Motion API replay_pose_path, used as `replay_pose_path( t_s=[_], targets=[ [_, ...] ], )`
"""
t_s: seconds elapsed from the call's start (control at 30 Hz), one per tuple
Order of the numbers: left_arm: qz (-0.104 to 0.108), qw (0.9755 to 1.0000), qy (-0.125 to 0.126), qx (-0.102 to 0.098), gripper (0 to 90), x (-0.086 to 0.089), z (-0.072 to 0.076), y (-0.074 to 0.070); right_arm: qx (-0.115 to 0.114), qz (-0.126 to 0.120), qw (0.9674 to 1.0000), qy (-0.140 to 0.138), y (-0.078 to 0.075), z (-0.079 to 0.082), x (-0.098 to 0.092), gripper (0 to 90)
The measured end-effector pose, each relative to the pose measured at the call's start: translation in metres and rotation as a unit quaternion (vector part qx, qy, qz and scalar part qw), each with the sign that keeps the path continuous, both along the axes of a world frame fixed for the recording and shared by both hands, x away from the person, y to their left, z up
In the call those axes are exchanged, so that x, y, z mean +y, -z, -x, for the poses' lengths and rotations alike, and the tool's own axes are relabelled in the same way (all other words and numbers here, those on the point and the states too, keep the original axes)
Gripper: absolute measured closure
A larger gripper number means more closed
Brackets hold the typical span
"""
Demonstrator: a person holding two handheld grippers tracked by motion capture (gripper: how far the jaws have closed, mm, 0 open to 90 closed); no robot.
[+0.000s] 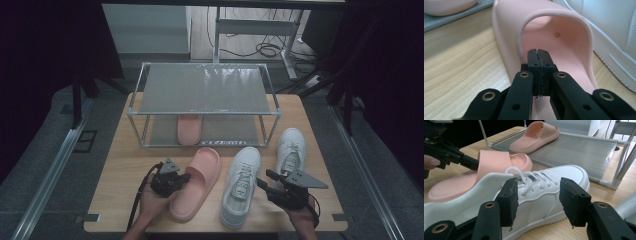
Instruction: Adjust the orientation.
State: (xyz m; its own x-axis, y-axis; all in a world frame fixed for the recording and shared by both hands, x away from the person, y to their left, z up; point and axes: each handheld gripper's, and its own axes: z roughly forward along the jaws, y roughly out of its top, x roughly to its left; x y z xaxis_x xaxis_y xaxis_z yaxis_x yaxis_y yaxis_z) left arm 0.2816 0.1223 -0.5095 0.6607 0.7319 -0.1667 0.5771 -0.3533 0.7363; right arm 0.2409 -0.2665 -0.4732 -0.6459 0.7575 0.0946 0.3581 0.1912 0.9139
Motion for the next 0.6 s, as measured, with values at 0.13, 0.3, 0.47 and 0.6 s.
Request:
replay_pose_path(
  t_s=[0.13,0.3,0.47,0.6],
  targets=[
    [0.003,1.0000,-0.006,0.001,89.8,0.0032,-0.0033,0.0004,0.000,0.000,1.0000,0.000,0.0002,-0.0001,0.0003,49.6],
    [0.003,0.9999,-0.010,0.001,89.6,0.0044,-0.0050,0.0005,0.001,0.001,1.0000,-0.001,0.0006,-0.0001,0.0011,49.6],
    [0.002,0.9999,-0.011,0.000,88.9,0.0052,-0.0065,0.0004,0.003,0.001,1.0000,-0.001,0.0009,-0.0003,0.0008,49.6],
    [0.002,0.9999,-0.013,0.001,88.5,0.0056,-0.0074,0.0003,0.003,0.001,1.0000,-0.001,0.0012,-0.0003,0.0007,49.6]
  ],
)
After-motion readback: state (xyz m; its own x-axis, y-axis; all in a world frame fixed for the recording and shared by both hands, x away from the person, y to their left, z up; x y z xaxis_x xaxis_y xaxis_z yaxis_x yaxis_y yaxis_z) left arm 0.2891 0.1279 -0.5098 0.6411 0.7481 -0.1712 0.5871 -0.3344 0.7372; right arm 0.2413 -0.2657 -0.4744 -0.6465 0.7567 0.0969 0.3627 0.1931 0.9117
